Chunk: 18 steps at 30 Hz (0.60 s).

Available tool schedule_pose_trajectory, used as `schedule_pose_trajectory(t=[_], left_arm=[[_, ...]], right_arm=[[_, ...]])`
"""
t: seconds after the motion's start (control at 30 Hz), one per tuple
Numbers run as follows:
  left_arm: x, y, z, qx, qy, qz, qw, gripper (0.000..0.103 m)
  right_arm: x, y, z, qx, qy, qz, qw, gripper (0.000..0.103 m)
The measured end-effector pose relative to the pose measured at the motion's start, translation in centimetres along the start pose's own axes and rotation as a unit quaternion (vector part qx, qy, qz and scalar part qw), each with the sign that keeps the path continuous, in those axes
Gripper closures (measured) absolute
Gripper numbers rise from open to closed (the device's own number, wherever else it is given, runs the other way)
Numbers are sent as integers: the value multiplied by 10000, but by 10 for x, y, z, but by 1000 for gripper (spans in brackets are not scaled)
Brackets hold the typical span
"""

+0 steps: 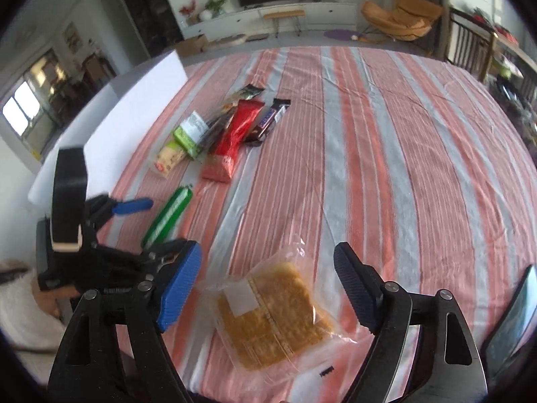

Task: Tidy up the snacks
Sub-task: 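Close the left gripper on the green sausage while the right lifts the bread bag, then carry the sausage and bread bag over the white box and open both grippers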

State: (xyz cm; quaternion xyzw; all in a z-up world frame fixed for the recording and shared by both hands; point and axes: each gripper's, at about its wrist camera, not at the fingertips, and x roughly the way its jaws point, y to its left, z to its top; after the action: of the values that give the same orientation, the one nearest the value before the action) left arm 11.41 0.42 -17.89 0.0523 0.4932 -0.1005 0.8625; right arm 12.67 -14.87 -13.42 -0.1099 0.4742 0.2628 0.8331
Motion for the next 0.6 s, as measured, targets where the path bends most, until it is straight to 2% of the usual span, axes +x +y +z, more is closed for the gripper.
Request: schedule_pose_trajectory(t=[0.1,0.13,0.17,0.2,0.23,0.3,0.4,0.47,0.57,0.6], left_arm=[[3,-5,3,-26,-55,23,10000,35],[2,-5,5,-30,-85,35,10000,47],[1,-6,6,-36,-125,78,9999,67],[1,-5,7,-57,-143,104,9998,77],[1,-4,8,-100,-117,74,9999,80],[0,2,8,-232,-95,58,9997,80],[-1,11,5,-409,-107,28,9991,80],[-1,13,4,-468,-111,-9,9988,81],[0,13,5,-495,-138,36,9987,81],[0,12,5,-495,-151,57,9986,81]], right_arm=[[16,6,-12,-770,490,-137,9957,18],[26,5,-16,-810,661,-68,9945,18],[30,1,-18,-699,676,198,9951,11],[36,-3,-18,-530,728,433,9950,11],[40,-6,-18,-387,782,575,9945,11],[46,0,-21,-352,900,542,9938,11],[42,15,-28,-665,835,489,9931,11],[41,24,-32,-955,892,199,9912,11],[59,44,-45,-1768,1238,-509,9751,11],[55,42,-43,-1701,991,-456,9794,9]])
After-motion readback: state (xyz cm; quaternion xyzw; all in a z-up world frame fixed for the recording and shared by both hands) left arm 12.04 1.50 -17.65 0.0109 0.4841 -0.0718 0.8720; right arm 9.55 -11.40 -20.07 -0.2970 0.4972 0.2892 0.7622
